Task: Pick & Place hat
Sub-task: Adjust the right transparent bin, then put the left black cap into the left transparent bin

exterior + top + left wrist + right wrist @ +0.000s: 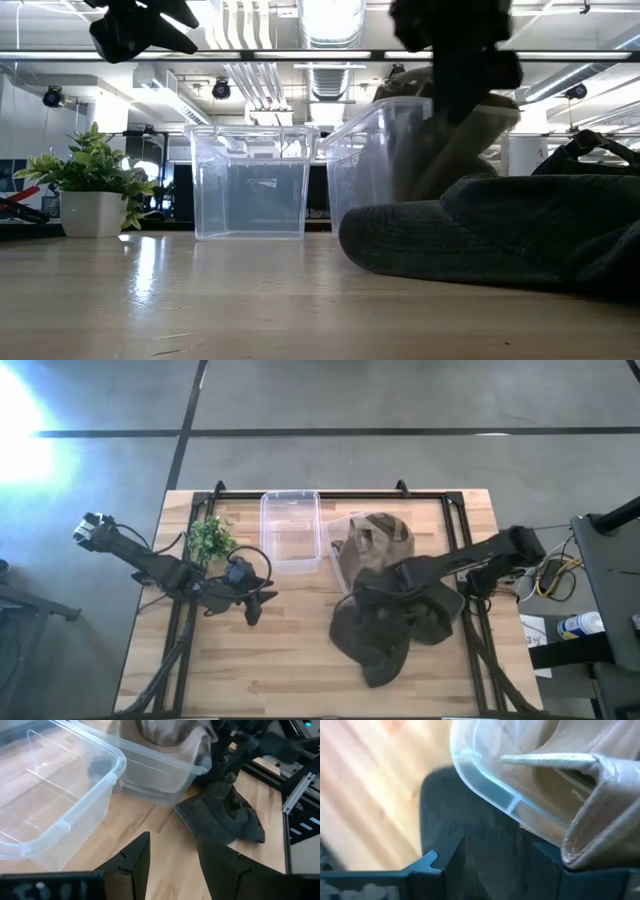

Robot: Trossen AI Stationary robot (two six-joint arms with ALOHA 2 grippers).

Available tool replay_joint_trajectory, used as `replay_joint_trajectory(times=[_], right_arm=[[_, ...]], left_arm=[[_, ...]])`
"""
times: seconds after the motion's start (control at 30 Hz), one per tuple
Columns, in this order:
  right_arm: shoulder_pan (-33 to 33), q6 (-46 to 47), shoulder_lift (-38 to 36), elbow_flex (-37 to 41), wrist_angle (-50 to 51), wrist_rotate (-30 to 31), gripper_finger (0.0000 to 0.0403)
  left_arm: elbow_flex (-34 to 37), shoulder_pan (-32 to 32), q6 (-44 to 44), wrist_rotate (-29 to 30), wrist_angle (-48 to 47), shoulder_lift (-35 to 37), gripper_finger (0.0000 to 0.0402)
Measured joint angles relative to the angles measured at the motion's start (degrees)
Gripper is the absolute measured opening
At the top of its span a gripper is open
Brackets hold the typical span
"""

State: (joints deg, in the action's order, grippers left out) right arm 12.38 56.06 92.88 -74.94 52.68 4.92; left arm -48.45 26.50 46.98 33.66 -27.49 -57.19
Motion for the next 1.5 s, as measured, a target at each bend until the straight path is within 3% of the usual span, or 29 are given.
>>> replay_joint_trajectory(times=[0.27,0.33,0.43,0.57,0.67,0.73,1.0,1.27,1.5], right_arm=[[-5.0,-0.9,3.6,-2.3,-10.3,12.4,0.0170],[-5.4,-2.4,3.0,-2.8,-10.2,12.6,0.0171],[-5.9,-7.5,1.6,-2.9,-8.4,5.1,0.0171],[-2.6,-17.0,-1.8,-2.8,-5.8,-13.1,0.0171],[1.8,-15.4,-2.7,-2.4,-3.1,-25.6,0.0169],[4.8,-12.8,-2.3,-1.5,-2.4,-27.8,0.0166],[11.0,-12.0,7.1,3.2,-6.1,-22.7,0.0152],[12.0,-15.4,16.7,1.9,-11.4,-4.1,0.0139],[11.7,-31.0,20.2,-1.1,-31.4,-3.8,0.0137]], left_arm=[[0.0,0.0,1.0,-1.3,0.0,0.0,0.0156],[0.0,0.0,1.2,-1.4,0.0,0.0,0.0156],[0.0,0.1,1.4,-1.4,0.0,0.0,0.0156],[0.0,0.1,1.4,-1.4,0.0,0.0,0.0156],[0.0,0.1,0.7,-1.4,0.0,0.0,0.0156],[0.1,0.1,0.4,-1.4,0.0,0.0,0.0156],[0.5,0.1,1.0,-1.4,0.1,0.0,0.0156],[4.0,2.1,10.9,-10.7,-0.1,0.0,0.0156],[9.5,6.4,20.8,-7.2,2.5,0.0,0.0156]])
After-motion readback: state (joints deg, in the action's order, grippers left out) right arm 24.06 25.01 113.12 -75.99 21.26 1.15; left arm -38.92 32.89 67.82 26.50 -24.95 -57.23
